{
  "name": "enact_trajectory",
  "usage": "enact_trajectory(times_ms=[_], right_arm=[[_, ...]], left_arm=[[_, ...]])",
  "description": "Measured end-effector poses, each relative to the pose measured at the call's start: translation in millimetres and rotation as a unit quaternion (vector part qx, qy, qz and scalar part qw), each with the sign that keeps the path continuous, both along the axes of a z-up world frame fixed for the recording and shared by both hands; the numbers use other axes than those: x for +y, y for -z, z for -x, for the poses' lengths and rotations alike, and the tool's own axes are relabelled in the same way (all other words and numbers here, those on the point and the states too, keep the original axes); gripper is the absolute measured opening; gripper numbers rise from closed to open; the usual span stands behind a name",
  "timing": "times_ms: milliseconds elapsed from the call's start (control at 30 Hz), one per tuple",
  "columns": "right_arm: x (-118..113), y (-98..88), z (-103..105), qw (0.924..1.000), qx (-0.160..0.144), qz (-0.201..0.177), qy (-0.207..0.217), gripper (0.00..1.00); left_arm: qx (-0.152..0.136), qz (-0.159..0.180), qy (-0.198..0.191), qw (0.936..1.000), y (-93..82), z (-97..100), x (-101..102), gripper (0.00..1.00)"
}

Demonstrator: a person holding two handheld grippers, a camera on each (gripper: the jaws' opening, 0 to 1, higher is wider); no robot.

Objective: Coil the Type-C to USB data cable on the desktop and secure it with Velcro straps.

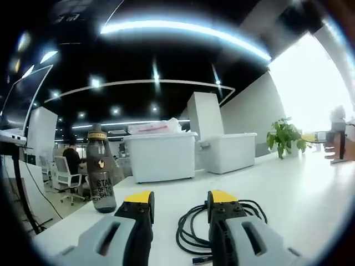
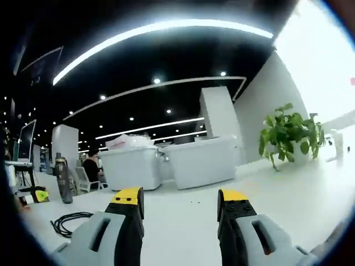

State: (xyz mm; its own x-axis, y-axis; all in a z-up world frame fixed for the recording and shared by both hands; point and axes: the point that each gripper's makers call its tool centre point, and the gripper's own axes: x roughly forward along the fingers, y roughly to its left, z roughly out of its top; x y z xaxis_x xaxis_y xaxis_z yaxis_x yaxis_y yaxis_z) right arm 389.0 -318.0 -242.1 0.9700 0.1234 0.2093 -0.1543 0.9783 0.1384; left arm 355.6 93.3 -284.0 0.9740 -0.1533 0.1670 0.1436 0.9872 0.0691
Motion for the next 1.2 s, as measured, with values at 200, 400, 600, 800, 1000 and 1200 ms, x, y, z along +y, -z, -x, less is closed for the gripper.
enact_trajectory(times_ms=[200, 400, 600, 800, 1000, 1200], right_arm=[[17.1, 27.7, 3.2, 0.9993, 0.019, -0.017, -0.028, 0.54], [27.9, 54.9, -1.4, 0.9974, 0.052, 0.045, -0.022, 0.56], [43.9, 59.1, 1.0, 0.9963, 0.052, 0.047, -0.050, 0.59], [64.1, 50.7, 10.3, 0.9943, 0.030, 0.056, -0.085, 0.63], [66.2, 59.6, 9.1, 0.9932, 0.045, 0.045, -0.098, 0.63], [64.9, 61.2, 8.9, 0.9933, 0.047, 0.053, -0.091, 0.63]], left_arm=[[0.021, 0.013, -0.005, 0.9997, 12.8, -6.6, 5.4, 0.40], [0.034, 0.027, 0.006, 0.9991, 20.1, -3.8, 0.0, 0.42], [0.033, 0.027, 0.002, 0.9991, 21.5, -0.6, 1.5, 0.43], [0.031, 0.028, -0.007, 0.9991, 20.4, 0.6, 6.3, 0.44], [0.030, 0.033, -0.009, 0.9990, 18.7, 1.6, 7.3, 0.45], [0.040, 0.024, 0.000, 0.9989, 22.1, 0.7, 1.8, 0.49]])
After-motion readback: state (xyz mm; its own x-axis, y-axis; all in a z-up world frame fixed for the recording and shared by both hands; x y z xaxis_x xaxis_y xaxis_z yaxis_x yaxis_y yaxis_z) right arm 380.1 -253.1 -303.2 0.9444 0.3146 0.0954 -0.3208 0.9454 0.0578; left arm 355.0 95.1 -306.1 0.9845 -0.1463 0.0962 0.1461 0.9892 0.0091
